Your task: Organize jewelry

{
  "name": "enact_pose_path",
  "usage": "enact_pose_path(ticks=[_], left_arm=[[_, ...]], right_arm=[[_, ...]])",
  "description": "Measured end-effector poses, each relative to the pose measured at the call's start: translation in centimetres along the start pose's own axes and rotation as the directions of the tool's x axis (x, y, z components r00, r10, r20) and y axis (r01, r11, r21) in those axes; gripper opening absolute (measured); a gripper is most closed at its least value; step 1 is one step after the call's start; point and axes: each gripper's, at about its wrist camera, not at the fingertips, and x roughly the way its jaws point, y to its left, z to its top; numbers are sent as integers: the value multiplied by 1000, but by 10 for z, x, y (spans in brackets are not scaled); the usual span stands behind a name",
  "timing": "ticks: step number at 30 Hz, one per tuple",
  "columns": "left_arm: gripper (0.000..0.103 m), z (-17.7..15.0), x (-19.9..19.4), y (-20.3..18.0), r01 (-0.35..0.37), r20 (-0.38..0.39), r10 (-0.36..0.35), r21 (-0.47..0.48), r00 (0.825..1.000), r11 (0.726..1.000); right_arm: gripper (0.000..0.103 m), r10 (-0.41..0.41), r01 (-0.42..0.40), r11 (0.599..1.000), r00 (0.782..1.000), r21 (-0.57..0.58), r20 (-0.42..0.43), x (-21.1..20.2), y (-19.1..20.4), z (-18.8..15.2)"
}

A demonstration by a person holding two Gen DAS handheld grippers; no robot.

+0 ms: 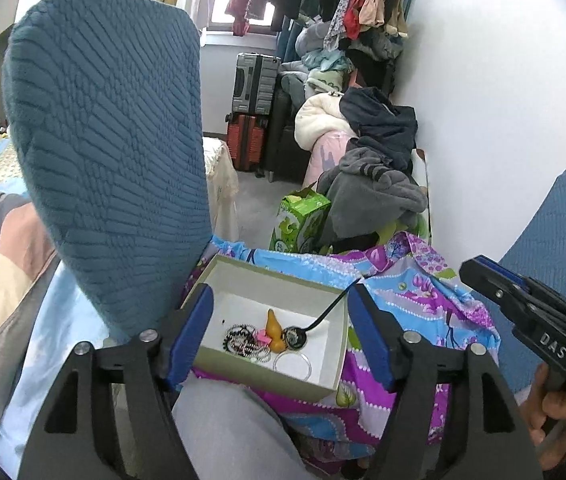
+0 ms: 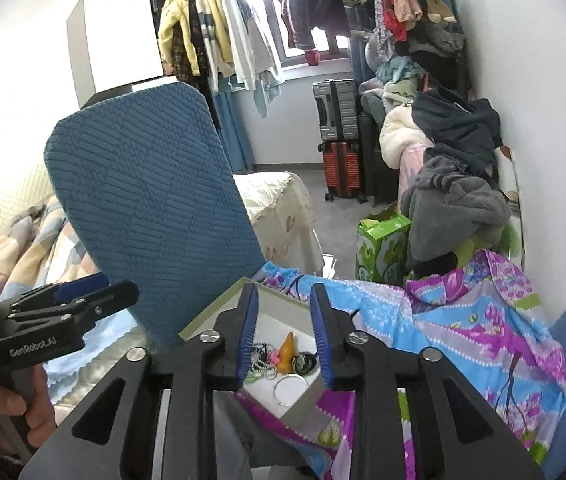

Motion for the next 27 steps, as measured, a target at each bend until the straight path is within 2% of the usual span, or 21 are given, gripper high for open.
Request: enact_pose_path(ticks=[2,4,7,9,10,12,16,17,20,27], left_arm=[[79,-5,-2,-2,2,-5,-2,11,1000,1000],[79,-11,-3,-4,-9,-8,9,25,1000,1000],[80,-19,-2,-6,-15,-24,15,29,1000,999],[80,-23,-2,-4,-21,-30,22,26,999,999],[81,-25,-2,-3,-23,-33,23,21,999,1000],[83,-29,-2,1,-32,-38,32,8,999,999],[87,-36,0,6,-62,-52,62,3,997,998],[93,-37,1,7,-74,-56,74,3,996,997],[102,-40,0,11,-93,-47,93,1,995,996],[102,-44,1,16,-113,-49,113,-3,992,994]], right_arm=[[27,-1,1,1000,1000,-2,-2,-5,1,-8],[27,25,-25,1000,1000,-8,0,-10,2,-16],[29,18,-18,1000,1000,-7,-19,-11,3,-26],[50,11,-11,1000,999,2,-33,-11,1,-32],[55,7,-7,1000,999,4,-35,-11,1,-35],[75,-17,17,1000,999,1,-38,-11,1,-41],[95,-31,31,1000,998,-3,-48,-10,0,-50],[102,-38,38,999,998,0,-50,-10,-1,-51],[103,-58,59,998,997,15,-54,-8,-4,-56],[103,-83,84,996,995,11,-54,-7,-2,-59]])
